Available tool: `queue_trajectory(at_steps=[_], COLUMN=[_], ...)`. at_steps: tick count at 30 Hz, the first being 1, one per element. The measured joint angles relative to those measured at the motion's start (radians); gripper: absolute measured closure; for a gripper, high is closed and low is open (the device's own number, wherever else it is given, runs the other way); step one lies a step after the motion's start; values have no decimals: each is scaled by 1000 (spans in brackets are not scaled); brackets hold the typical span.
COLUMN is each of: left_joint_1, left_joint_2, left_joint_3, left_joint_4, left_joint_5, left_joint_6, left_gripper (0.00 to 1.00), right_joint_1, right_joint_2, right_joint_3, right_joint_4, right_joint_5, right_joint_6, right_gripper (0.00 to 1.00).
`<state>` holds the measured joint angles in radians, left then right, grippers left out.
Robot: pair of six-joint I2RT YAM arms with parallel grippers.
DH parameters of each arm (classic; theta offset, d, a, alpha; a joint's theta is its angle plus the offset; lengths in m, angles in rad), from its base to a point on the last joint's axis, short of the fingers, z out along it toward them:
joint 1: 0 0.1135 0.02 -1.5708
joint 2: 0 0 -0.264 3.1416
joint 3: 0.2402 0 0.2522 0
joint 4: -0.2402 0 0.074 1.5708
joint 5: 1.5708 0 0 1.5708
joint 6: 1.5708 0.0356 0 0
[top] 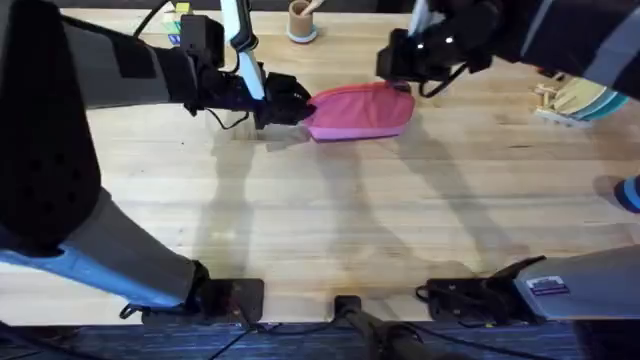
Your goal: Unzip the bag, pick up the pens from the table one at a time and place them inside, then zip the bag closed.
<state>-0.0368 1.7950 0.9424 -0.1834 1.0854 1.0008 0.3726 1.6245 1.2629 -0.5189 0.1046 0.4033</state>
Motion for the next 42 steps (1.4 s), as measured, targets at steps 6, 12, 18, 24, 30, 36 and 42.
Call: queue_trajectory(at_steps=[6,12,18,24,30,36,42], left_joint_1=[0,-15,-30,-31,-31,-31,-31], left_joint_2=[0,0,0,0,0,0,0], left_joint_3=[0,0,0,0,0,0,0], left_joint_4=[-4,-3,-3,-3,-3,-3,-3], left_joint_5=[-2,9,22,23,24,21,20], left_joint_6=[0,0,0,0,0,0,0], left_gripper=[959,959,959,959,959,959,959], right_joint_1=[-77,-138,-199,-234,-239,-240,-240], right_joint_2=[0,0,0,17,63,69,46], right_joint_3=[0,0,-3,-53,-81,-82,-81], right_joint_4=[-54,-98,-106,-85,-33,-7,-9], right_joint_5=[59,55,13,6,8,12,21], right_joint_6=[-12,-16,-16,-16,-16,-16,-25], right_gripper=[971,968,968,968,968,969,923])
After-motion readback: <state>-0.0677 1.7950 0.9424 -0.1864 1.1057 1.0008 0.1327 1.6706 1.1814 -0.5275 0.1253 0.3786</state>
